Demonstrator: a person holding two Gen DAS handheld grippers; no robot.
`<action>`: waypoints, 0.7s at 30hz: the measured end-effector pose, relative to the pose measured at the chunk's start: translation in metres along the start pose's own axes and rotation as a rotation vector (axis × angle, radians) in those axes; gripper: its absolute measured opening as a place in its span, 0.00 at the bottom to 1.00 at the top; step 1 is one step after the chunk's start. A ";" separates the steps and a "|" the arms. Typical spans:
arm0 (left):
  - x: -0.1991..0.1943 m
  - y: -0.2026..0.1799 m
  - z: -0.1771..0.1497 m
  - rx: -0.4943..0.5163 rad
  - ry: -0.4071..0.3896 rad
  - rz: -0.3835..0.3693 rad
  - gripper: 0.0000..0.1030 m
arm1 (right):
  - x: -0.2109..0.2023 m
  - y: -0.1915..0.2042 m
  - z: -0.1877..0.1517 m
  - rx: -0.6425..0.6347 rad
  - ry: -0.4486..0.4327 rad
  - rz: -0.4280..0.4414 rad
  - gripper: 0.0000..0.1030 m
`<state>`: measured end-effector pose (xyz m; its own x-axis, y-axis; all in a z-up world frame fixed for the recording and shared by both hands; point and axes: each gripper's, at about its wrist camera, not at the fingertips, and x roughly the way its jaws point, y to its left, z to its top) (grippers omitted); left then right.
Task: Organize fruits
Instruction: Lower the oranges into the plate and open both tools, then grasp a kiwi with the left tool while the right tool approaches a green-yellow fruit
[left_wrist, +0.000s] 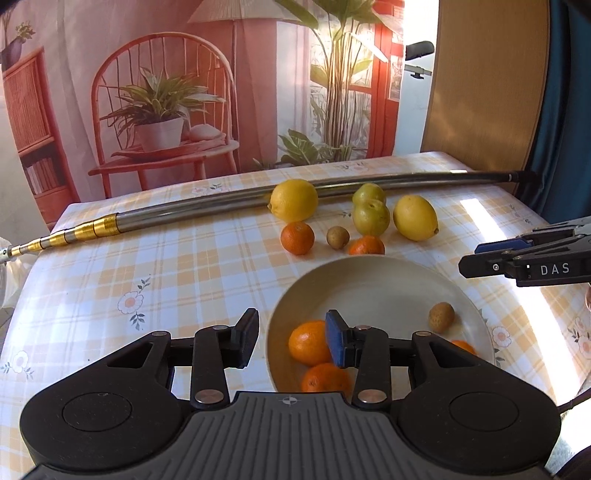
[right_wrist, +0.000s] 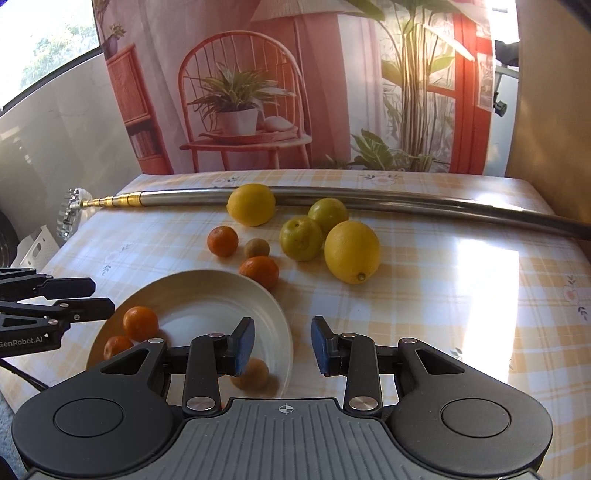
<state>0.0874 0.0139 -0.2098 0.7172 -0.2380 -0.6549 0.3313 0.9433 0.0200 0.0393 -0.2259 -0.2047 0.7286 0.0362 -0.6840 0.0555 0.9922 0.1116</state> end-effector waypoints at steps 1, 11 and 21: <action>-0.002 0.004 0.005 -0.007 -0.010 0.007 0.40 | -0.001 -0.004 0.004 0.006 -0.012 -0.011 0.31; -0.014 0.047 0.047 -0.079 -0.069 0.067 0.40 | -0.006 -0.027 0.030 0.042 -0.093 -0.075 0.31; 0.026 0.046 0.075 -0.119 -0.019 -0.071 0.40 | 0.014 -0.033 0.042 0.062 -0.100 -0.096 0.31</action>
<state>0.1674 0.0335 -0.1688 0.7066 -0.3087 -0.6367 0.3078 0.9443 -0.1162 0.0767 -0.2633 -0.1874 0.7820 -0.0740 -0.6189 0.1680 0.9812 0.0950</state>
